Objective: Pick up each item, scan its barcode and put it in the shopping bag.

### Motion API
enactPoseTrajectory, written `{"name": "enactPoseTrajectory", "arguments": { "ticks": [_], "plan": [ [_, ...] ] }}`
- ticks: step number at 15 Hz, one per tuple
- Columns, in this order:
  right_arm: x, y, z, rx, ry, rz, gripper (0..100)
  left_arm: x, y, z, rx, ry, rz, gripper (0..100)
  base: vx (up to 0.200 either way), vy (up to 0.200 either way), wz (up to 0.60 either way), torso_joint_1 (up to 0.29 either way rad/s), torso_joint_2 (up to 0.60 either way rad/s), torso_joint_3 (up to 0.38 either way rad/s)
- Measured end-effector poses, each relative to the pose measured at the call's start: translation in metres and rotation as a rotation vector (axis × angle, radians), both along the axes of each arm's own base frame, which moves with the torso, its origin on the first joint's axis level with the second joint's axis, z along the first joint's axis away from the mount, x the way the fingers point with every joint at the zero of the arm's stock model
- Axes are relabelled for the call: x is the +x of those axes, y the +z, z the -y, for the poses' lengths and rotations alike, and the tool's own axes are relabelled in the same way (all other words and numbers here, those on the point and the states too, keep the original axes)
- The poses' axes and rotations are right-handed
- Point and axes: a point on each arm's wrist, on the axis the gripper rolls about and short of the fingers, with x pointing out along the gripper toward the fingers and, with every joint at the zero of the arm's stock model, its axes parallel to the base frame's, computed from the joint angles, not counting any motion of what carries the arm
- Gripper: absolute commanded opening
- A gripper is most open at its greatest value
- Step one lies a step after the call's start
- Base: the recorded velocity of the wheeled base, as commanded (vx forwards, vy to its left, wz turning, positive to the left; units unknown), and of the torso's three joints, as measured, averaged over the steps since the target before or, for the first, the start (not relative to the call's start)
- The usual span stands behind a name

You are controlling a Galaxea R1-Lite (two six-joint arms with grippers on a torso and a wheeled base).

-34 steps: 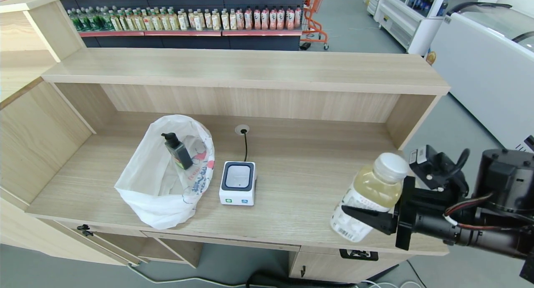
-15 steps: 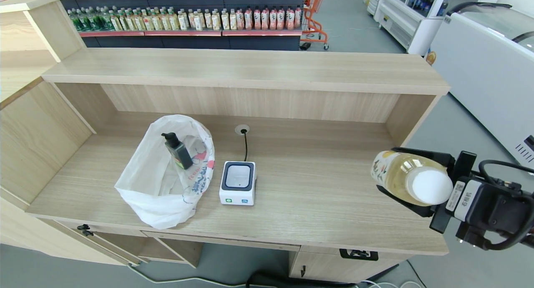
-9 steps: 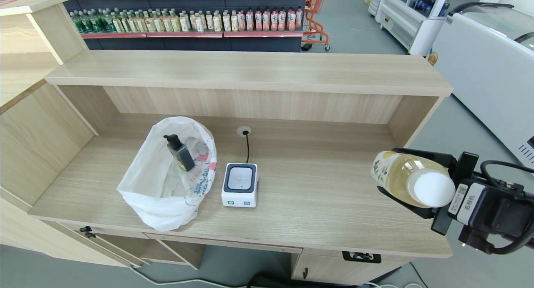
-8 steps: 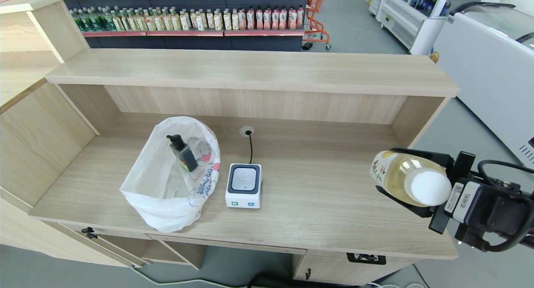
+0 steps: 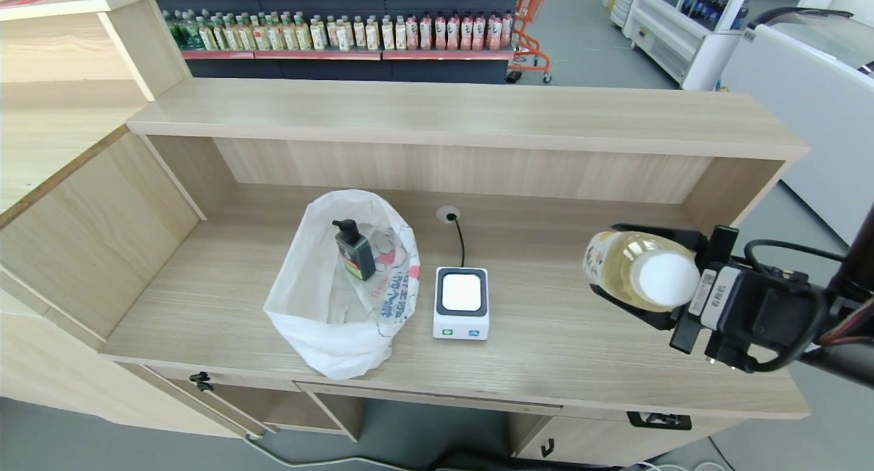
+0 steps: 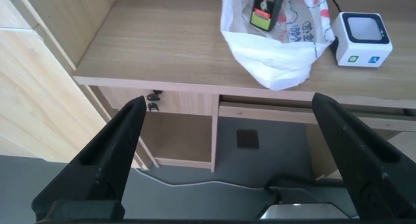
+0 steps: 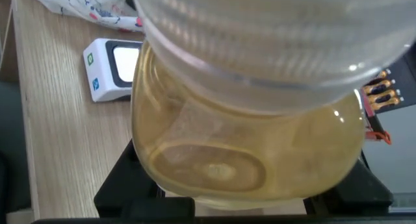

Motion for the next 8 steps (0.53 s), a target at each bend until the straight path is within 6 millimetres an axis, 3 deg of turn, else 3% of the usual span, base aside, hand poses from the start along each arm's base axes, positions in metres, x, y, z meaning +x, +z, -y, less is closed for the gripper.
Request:
{"name": "enactPoseTrajectory", "arguments": {
  "ticks": [4, 8],
  "plan": [
    [0.034, -0.006, -0.013, -0.009, 0.065, -0.029, 0, 0.000, 0.000, 0.000, 0.000, -0.001, 0.000, 100, 0.000, 0.200, 0.00, 0.001, 0.00, 0.004],
    [0.061, -0.024, -0.007, -0.025, 0.084, -0.079, 0, 0.000, 0.000, 0.000, 0.000, -0.001, 0.000, 100, 0.000, 0.200, 0.00, 0.002, 0.00, 0.005]
  ]
}}
